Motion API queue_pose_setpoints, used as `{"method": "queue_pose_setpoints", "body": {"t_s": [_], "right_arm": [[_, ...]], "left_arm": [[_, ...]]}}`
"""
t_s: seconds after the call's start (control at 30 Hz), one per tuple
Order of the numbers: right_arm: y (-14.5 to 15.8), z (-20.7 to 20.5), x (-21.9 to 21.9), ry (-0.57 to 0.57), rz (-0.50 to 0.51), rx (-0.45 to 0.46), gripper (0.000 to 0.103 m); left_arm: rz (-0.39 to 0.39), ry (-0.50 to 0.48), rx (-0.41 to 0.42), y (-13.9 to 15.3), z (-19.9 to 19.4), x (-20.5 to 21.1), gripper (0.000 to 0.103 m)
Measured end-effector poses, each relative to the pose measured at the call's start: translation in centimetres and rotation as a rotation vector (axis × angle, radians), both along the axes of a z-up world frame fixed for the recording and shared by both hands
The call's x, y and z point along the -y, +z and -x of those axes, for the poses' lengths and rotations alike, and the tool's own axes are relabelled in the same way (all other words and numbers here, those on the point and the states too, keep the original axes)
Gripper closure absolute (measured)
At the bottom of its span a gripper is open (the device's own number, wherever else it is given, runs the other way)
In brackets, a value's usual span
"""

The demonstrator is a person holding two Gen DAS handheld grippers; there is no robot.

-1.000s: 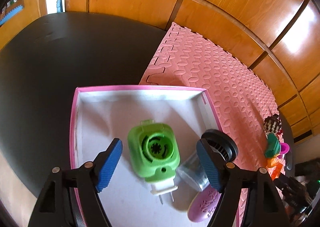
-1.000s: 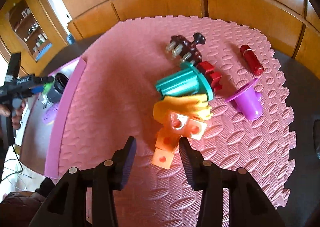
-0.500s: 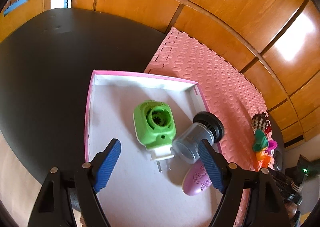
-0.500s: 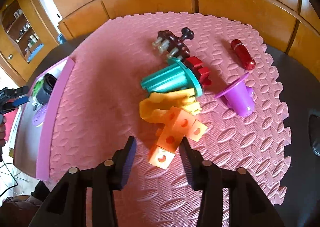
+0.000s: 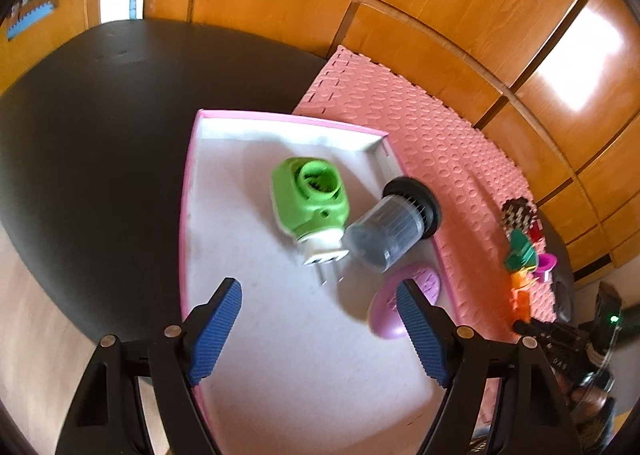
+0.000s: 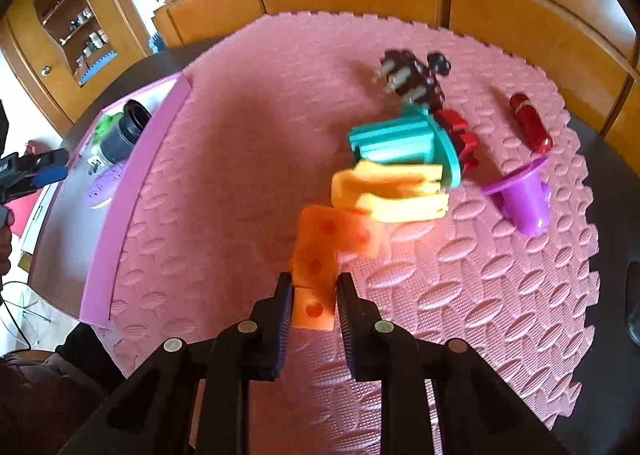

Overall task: Organize rigid objects
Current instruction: 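Open the left tool to release the diffuser in the tray, then lift the orange blocks with the right tool toward the tray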

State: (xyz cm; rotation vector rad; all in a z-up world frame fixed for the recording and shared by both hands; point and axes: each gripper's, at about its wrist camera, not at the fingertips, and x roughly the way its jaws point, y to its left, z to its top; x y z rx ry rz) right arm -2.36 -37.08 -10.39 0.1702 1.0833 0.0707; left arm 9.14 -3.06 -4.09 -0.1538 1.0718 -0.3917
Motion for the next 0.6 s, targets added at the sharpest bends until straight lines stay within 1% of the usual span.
{"method": "queue_pose_setpoints", "body": {"t_s": [0.03, 0.17, 0.27, 0.37, 0.47, 0.6], "right_arm": [[0.1, -0.1, -0.2, 0.003, 0.004, 0.002, 0.082], [0.1, -0.3, -0.4, -0.004, -0.001, 0.003, 0.082], [0.0, -0.1, -0.8, -0.002, 0.029, 0.009, 0.083], [-0.1, -0.3, -1.9, 0.033, 0.037, 0.017, 0.083], [-0.2, -0.4, -2.8, 0.055, 0.072, 0.024, 0.083], [-0.2, -0.6, -2.8, 0.045, 0.069, 0.024, 0.083]], "left_arm": [[-0.011, 0.0, 0.008, 0.0, 0.2, -0.1, 0.023], [-0.093, 0.023, 0.087, 0.3, 1.3, -0.6, 0.024], [-0.144, 0.041, 0.146, 0.7, 1.9, -1.0, 0.024], [-0.184, 0.046, 0.178, 0.6, 2.3, -1.0, 0.024], [-0.209, 0.043, 0.193, 0.4, 2.6, -0.7, 0.024], [-0.217, 0.034, 0.193, 0.3, 3.1, -0.2, 0.024]]}}
